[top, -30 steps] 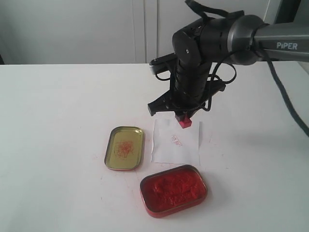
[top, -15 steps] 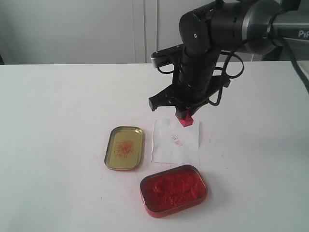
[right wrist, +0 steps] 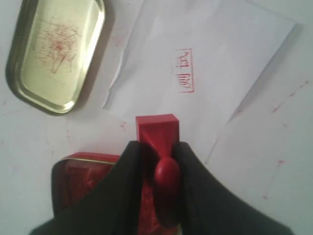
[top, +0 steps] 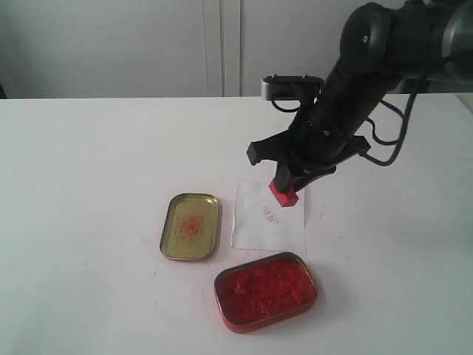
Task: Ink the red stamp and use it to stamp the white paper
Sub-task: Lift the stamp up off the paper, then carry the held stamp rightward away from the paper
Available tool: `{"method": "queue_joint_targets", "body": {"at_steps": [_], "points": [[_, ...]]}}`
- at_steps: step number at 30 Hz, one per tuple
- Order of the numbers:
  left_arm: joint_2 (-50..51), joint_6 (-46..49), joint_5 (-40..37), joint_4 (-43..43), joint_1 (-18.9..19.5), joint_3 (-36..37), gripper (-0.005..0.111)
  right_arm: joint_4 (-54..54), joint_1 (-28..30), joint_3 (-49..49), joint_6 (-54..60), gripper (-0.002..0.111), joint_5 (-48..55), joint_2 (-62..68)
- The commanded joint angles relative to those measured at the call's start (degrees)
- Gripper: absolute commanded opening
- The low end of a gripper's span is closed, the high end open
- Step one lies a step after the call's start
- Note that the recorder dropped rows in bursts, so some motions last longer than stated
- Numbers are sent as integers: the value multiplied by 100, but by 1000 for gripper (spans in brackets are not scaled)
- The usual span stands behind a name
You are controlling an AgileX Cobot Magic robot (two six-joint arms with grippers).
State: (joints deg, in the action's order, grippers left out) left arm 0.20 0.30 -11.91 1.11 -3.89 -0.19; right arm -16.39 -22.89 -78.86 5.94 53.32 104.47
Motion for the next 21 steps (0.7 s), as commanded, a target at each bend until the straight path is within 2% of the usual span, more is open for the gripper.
{"method": "queue_joint_targets", "body": {"at_steps": [1, 7, 9, 11, 21], "points": [[-20, 16, -10, -15, 4, 19, 0, -878, 218, 288, 747, 0, -135, -103], [-20, 16, -10, -15, 4, 19, 0, -1920, 352, 562, 1516, 0, -289, -103], [-20, 16, -10, -15, 4, 19, 0, -3060, 513, 749, 2339, 0, -185, -103], [-20, 16, -10, -15, 4, 19, 0, -3605, 634, 865, 2736, 0, -67, -103], [-20, 16, -10, -15, 4, 19, 0, -4104, 1099, 1380, 3291, 0, 105, -103]]}}
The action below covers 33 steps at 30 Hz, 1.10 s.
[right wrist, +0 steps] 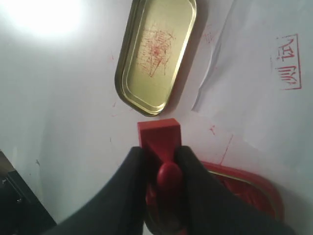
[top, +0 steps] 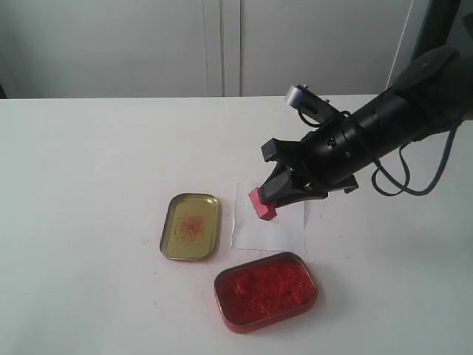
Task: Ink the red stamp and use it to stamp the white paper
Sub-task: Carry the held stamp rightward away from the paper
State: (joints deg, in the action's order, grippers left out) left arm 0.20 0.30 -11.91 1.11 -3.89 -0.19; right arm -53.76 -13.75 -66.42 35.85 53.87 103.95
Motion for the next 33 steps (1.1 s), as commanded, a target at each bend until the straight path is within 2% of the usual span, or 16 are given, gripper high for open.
{"method": "queue_joint_targets", "body": {"at_steps": [1, 18, 33], "points": [[-20, 16, -10, -15, 4, 19, 0, -472, 292, 196, 379, 0, 83, -51], [-20, 16, -10, -15, 4, 19, 0, -761, 1572, 946, 1140, 0, 35, -39], [-20, 16, -10, -15, 4, 19, 0, -2059, 1660, 1050, 1939, 0, -360, 810]]}}
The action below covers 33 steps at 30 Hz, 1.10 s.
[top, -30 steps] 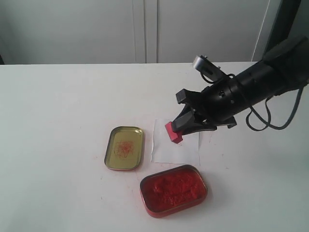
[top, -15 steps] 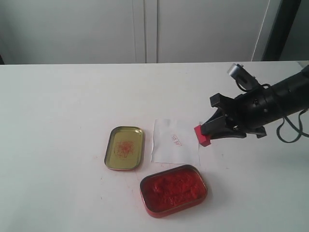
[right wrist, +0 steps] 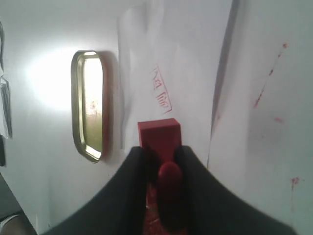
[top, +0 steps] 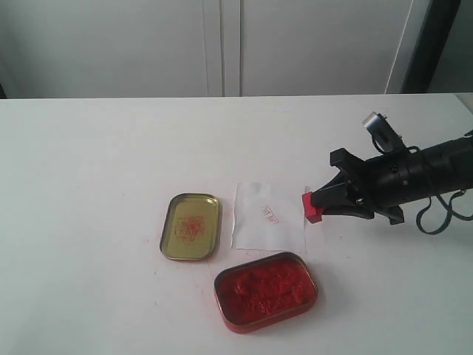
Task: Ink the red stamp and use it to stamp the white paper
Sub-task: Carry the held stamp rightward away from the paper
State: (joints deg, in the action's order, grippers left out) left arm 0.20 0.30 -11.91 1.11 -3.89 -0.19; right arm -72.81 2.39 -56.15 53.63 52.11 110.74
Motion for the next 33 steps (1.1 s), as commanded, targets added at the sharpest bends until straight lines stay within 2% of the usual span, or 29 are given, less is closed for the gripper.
{"method": "queue_joint_targets", "body": {"at_steps": [1, 16, 30, 33], "points": [[-20, 16, -10, -15, 4, 19, 0, -191, 45, 23, 161, 0, -258, 184], [-20, 16, -10, -15, 4, 19, 0, -349, 45, 23, 368, 1, -615, 539], [-20, 16, -10, -15, 4, 19, 0, -309, 45, 23, 358, 40, -851, 539], [-20, 16, -10, -15, 4, 19, 0, -309, 45, 23, 358, 44, -906, 539]]}}
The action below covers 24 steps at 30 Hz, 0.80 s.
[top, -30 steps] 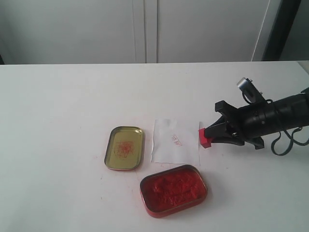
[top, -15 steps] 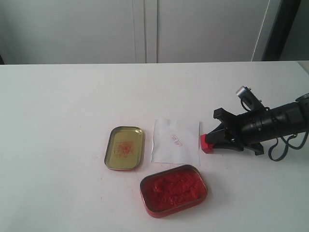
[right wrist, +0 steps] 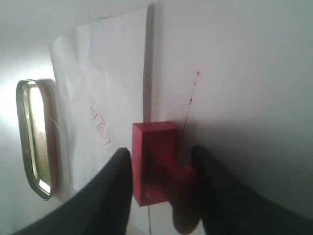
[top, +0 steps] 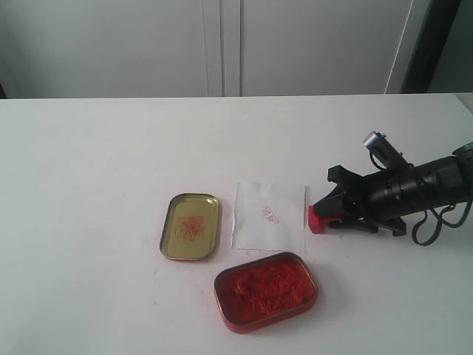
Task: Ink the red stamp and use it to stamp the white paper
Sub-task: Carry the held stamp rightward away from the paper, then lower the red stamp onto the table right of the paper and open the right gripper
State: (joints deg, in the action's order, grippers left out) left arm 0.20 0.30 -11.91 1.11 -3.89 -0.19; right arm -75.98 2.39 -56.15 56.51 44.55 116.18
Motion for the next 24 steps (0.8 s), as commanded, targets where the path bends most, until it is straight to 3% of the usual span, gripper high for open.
{"method": "queue_joint_targets", "body": {"at_steps": [1, 24], "points": [[-20, 16, -10, -15, 4, 19, 0, 20, 45, 23, 69, 45, -164, -5], [-20, 16, -10, -15, 4, 19, 0, 772, 45, 192, -311, 45, -1628, -448]]}}
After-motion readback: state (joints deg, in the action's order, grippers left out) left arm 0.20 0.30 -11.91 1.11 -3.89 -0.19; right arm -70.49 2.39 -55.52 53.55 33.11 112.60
